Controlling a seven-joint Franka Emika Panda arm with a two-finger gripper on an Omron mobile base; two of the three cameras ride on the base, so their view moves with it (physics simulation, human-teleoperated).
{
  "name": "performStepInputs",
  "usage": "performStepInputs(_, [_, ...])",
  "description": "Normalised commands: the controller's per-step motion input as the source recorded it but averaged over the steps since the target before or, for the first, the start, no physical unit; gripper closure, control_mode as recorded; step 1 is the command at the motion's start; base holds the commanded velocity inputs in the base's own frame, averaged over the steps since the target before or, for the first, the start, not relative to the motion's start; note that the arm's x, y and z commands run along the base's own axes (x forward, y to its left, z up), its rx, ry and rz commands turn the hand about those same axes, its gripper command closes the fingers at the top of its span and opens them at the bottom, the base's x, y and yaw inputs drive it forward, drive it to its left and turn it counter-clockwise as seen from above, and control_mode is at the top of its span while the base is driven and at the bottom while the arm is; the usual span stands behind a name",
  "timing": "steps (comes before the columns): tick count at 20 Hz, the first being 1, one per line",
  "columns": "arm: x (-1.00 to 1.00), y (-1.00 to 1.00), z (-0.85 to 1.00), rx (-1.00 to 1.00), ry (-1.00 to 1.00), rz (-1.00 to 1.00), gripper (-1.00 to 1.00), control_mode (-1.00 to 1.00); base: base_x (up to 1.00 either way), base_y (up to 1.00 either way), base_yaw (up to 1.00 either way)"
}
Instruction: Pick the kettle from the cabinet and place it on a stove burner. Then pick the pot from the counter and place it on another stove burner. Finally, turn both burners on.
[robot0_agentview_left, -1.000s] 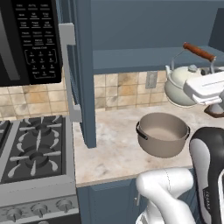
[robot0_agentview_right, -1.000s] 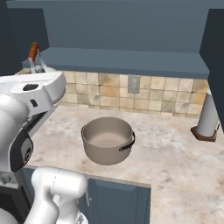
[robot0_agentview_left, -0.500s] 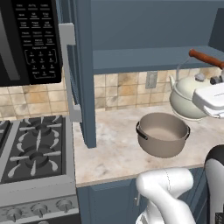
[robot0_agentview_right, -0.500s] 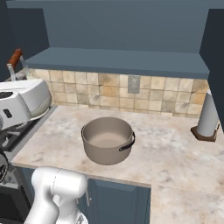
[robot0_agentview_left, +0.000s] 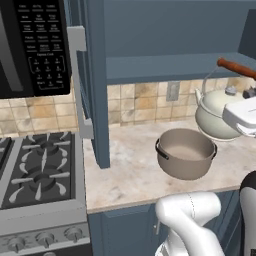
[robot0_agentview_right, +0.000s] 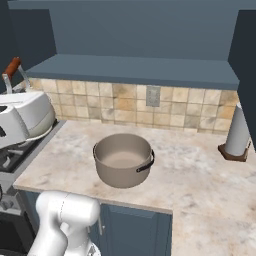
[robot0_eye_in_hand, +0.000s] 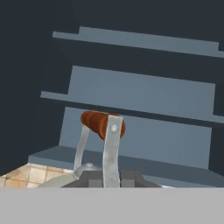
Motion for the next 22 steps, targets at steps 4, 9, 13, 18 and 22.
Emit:
performStepInputs(4, [0.0,0.0,0.0,0.0,0.0,0.0,1.0,1.0,-0.48,0.21,0.0])
performStepInputs(9, [0.0,0.0,0.0,0.0,0.0,0.0,1.0,1.0,-0.53,0.25,0.0])
performStepInputs(13, [0.0,0.0,0.0,0.0,0.0,0.0,1.0,1.0,-0.53,0.28,0.0])
performStepInputs(18, [0.0,0.0,0.0,0.0,0.0,0.0,1.0,1.0,-0.57,0.4,0.0])
performStepInputs(22, [0.0,0.0,0.0,0.0,0.0,0.0,1.0,1.0,-0.61,0.51,0.0])
